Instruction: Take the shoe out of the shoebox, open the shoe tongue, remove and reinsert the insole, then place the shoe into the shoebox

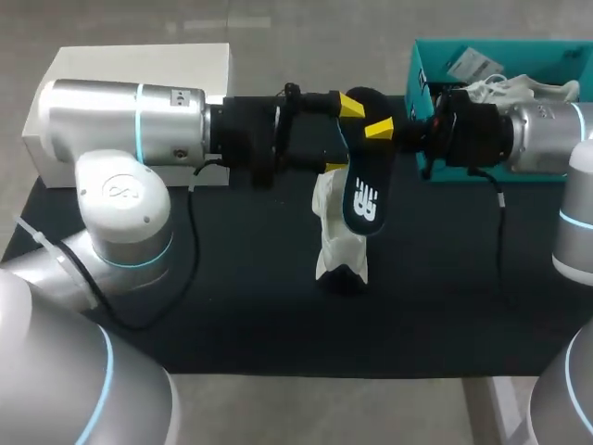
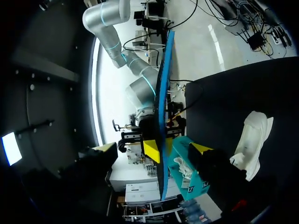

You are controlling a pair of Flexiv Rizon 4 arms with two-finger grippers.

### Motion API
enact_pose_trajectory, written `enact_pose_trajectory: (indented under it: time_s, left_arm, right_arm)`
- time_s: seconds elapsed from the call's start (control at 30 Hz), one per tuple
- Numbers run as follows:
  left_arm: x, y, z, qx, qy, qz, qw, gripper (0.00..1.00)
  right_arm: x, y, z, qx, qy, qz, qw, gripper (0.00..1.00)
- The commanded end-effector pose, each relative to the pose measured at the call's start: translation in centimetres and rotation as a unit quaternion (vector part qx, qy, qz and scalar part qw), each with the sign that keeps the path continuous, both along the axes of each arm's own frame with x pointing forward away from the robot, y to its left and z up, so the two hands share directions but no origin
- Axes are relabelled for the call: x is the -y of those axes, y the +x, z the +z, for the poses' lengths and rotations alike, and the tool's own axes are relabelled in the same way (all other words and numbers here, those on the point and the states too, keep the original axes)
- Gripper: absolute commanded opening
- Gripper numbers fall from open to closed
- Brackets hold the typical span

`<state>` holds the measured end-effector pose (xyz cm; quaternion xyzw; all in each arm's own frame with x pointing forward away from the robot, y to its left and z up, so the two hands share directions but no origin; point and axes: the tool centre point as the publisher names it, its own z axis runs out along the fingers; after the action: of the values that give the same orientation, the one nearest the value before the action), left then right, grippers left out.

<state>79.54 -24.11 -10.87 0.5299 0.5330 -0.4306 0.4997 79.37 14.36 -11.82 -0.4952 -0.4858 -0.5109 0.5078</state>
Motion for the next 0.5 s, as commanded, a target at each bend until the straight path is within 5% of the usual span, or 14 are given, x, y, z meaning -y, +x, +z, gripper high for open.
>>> enact_pose_trajectory:
  time_s: [0.03,0.1,0.2,0.5]
  left_arm:
    - [0.25,0.90,-0.56,0.001,-0.008,-0.007,1.000,0.82]
    - [0.25,1.01,-0.56,0.002,-0.007,-0.007,1.000,0.74]
    - [0.20,1.20,-0.40,0.009,-0.011,-0.007,1.000,0.48]
    - [-0.21,1.77,-0.20,0.027,-0.018,-0.020,0.999,0.35]
  right_arm:
    - [-0.44,0.00,-0.10,0.001,0.003,0.001,1.000,0.00]
    - [-0.44,-0.01,-0.09,0.002,0.003,0.001,1.000,0.00]
    - [-0.38,0.01,-0.10,0.002,0.002,0.000,1.000,0.00]
    - [-0.33,-0.19,-0.17,0.001,0.000,0.004,1.000,0.00]
